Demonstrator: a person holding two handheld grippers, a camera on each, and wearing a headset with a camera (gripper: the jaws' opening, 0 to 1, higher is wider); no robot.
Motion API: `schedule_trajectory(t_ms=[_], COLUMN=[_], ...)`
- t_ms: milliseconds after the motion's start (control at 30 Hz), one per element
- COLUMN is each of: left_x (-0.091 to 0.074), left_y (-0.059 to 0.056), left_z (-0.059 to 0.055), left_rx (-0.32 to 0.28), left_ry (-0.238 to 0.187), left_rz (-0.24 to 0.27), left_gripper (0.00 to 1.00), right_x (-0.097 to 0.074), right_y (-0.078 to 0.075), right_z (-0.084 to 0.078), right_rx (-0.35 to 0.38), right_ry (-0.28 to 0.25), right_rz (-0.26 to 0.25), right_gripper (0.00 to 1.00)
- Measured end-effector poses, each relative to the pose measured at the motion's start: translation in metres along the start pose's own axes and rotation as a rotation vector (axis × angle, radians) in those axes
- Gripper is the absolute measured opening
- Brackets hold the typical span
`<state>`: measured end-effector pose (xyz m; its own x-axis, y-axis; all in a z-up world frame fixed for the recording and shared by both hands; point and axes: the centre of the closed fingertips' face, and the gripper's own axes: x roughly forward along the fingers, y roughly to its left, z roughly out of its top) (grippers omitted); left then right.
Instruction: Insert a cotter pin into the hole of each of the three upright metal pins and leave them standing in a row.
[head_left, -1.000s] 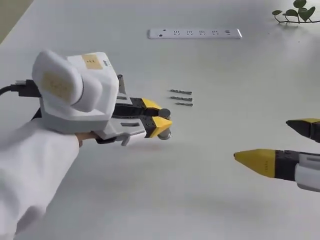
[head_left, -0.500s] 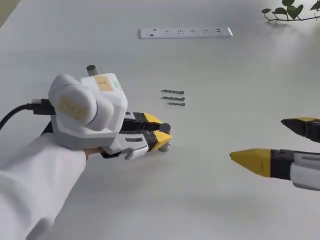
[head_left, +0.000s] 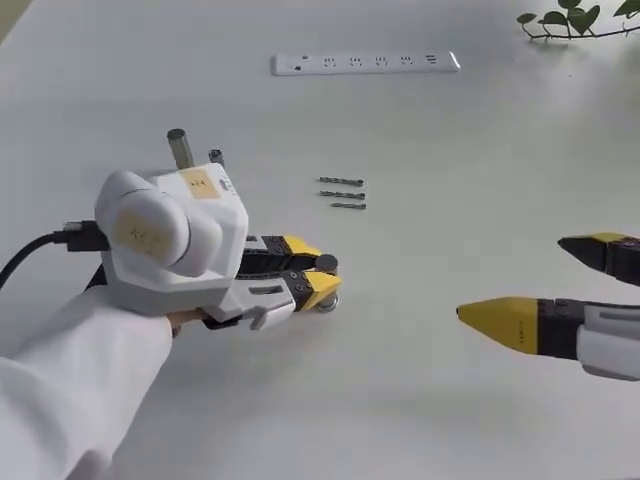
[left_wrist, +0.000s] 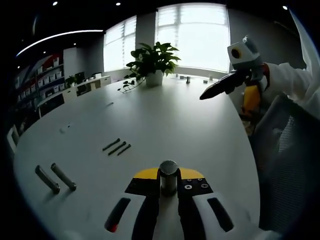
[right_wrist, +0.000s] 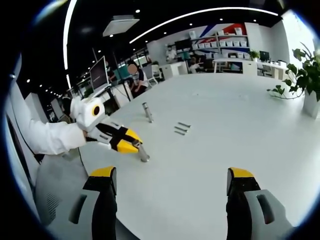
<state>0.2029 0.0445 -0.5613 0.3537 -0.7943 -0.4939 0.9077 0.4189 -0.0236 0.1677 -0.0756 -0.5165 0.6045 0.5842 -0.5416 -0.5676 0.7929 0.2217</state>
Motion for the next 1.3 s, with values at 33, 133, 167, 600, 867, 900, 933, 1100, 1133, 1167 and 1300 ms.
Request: schedule_trajectory(t_ms=[33, 133, 167, 600, 867, 900, 933, 1100, 1133, 1167, 1300], left_x=[0.000, 0.000, 0.001, 0.000, -0.015, -0.018, -0.019, -0.033, -0.035, -0.038, -0.046], left_y=[0.000, -0.001, -0.001, -0.002, 0.001, 0.001, 0.002, 0.006, 0.006, 0.007, 0.004], left_z=[0.000, 0.001, 0.001, 0.002, 0.009, 0.008, 0.007, 0.001, 0.000, -0.002, -0.006], left_rx=[0.002, 0.014, 0.004, 0.009, -0.084, -0.093, -0.096, -0.163, -0.166, -0.170, -0.182], left_ry=[-0.001, 0.001, -0.002, -0.024, -0.088, -0.090, -0.091, -0.117, -0.113, -0.109, -0.096], left_rz=[0.001, 0.004, 0.007, 0.001, -0.018, -0.017, -0.016, 0.001, 0.002, 0.002, -0.007], left_gripper=[0.10, 0.10, 0.10, 0.12, 0.34, 0.37, 0.42, 0.59, 0.62, 0.66, 0.89], right_x=[0.000, 0.000, 0.000, 0.000, 0.001, 0.001, 0.001, 0.002, 0.002, 0.002, 0.002], right_y=[0.000, 0.000, 0.000, 0.001, 0.002, 0.002, 0.002, 0.003, 0.004, 0.004, 0.003], right_z=[0.000, -0.001, -0.001, -0.002, -0.001, -0.001, -0.001, 0.000, 0.000, 0.000, -0.001], right_rx=[0.001, 0.001, -0.001, -0.002, -0.004, -0.004, -0.003, -0.009, -0.011, -0.012, -0.011], right_ry=[0.000, 0.001, 0.002, 0.002, 0.002, 0.003, 0.004, 0.002, 0.002, 0.003, 0.007], right_rz=[-0.001, 0.000, 0.000, 0.006, 0.011, 0.012, 0.013, 0.019, 0.019, 0.020, 0.019], right_gripper=[0.89, 0.89, 0.89, 0.89, 0.89, 0.89, 0.89, 0.88, 0.88, 0.88, 0.88])
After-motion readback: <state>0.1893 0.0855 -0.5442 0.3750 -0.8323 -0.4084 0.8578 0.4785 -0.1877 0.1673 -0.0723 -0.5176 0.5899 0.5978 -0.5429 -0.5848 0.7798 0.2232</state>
